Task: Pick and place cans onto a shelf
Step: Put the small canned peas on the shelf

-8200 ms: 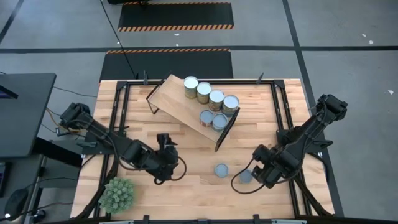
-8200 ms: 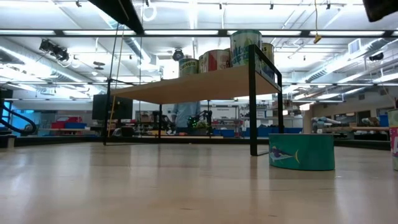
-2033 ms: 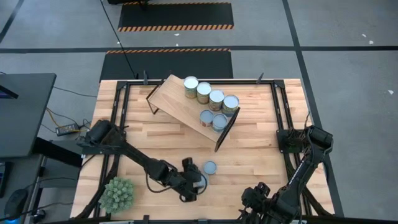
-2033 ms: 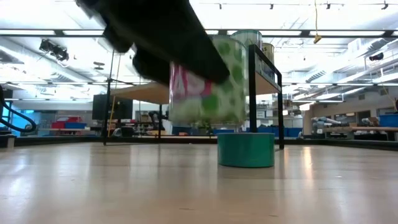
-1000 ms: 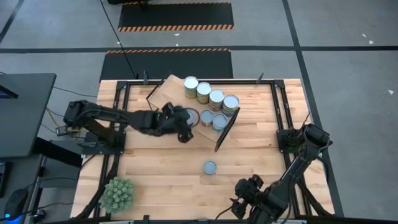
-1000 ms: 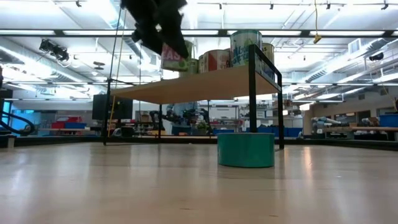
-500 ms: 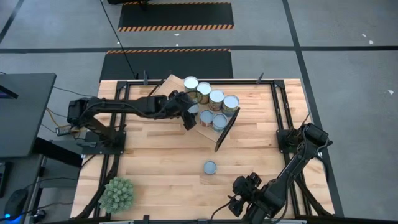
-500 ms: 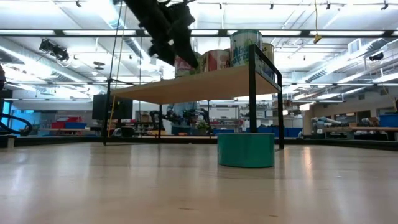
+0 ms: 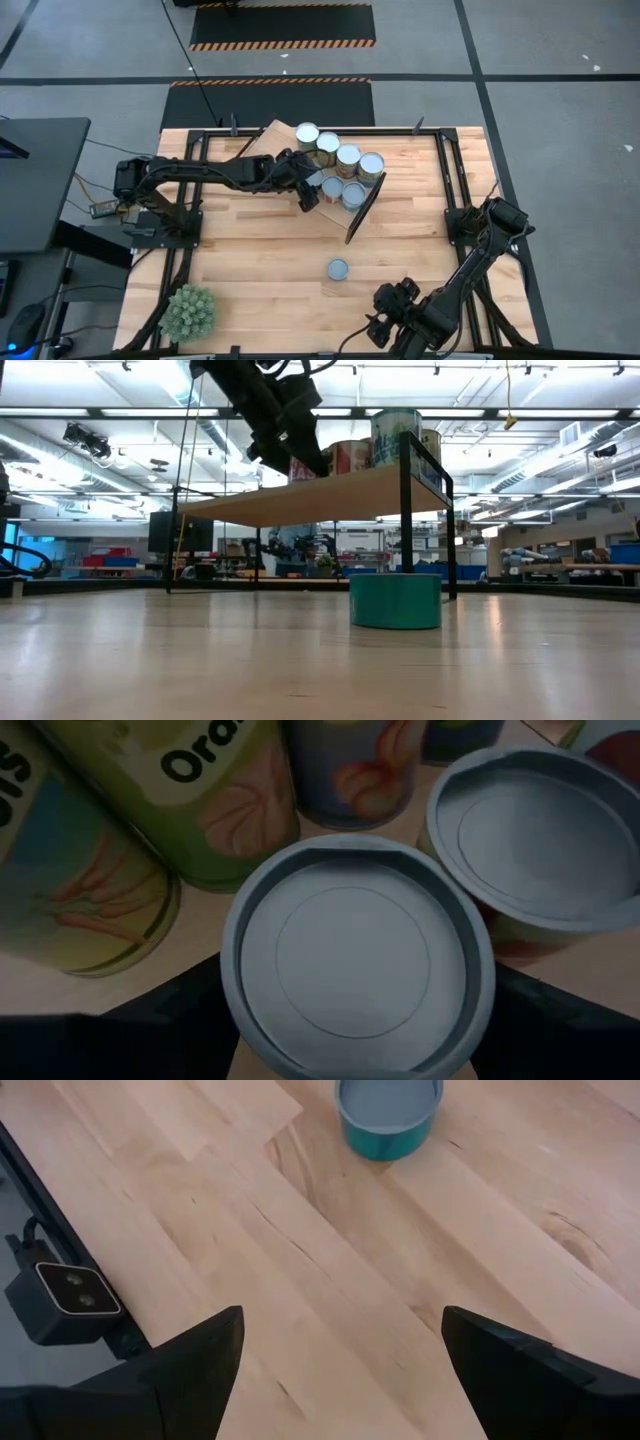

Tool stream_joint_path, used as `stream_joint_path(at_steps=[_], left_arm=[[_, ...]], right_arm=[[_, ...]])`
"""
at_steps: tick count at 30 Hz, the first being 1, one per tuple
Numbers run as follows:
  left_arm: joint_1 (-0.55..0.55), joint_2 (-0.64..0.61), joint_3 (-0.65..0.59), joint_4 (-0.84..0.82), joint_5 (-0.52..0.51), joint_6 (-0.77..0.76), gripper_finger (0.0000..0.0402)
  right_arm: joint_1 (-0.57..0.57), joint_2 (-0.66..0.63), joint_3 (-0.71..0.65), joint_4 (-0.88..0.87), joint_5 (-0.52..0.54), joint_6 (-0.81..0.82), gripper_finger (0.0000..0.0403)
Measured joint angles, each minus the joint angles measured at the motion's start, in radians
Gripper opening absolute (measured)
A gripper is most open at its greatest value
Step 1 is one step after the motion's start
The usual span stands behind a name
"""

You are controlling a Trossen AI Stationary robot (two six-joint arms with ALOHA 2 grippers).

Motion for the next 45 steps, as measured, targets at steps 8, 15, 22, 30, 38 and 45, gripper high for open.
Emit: stream_joint_path(at_steps=[8,15,22,30,38,45], left_arm=[[0.001,0.000,0.000,-0.002,-0.002,0.003,0.0316],[0.003,-0.002,0.000,-0.005,0.016,0.043,0.0317],[0.005,-0.004,0.000,-0.032,0.043,0.043,0.0318],[0.032,-0.005,0.000,-0.045,0.117,0.031,0.0319],[0.051,-0.008,0.000,-0.047,0.138,0.025,0.0319],[0.031,-0.013,-0.001,-0.050,0.123,0.017,0.0319]], right_arm=[[0.000,0.000,0.000,0.000,0.000,-0.006,0.0348],[0.000,0.000,0.000,0.005,-0.003,-0.006,0.0348],[0.000,0.000,0.000,0.017,-0.004,-0.004,0.0348],[0.000,0.000,0.000,0.025,-0.004,0.001,0.0348],[0.000,0.000,0.000,0.028,-0.009,0.001,0.0348],[0.000,-0.005,0.000,0.023,-0.042,-0.020,0.0348]])
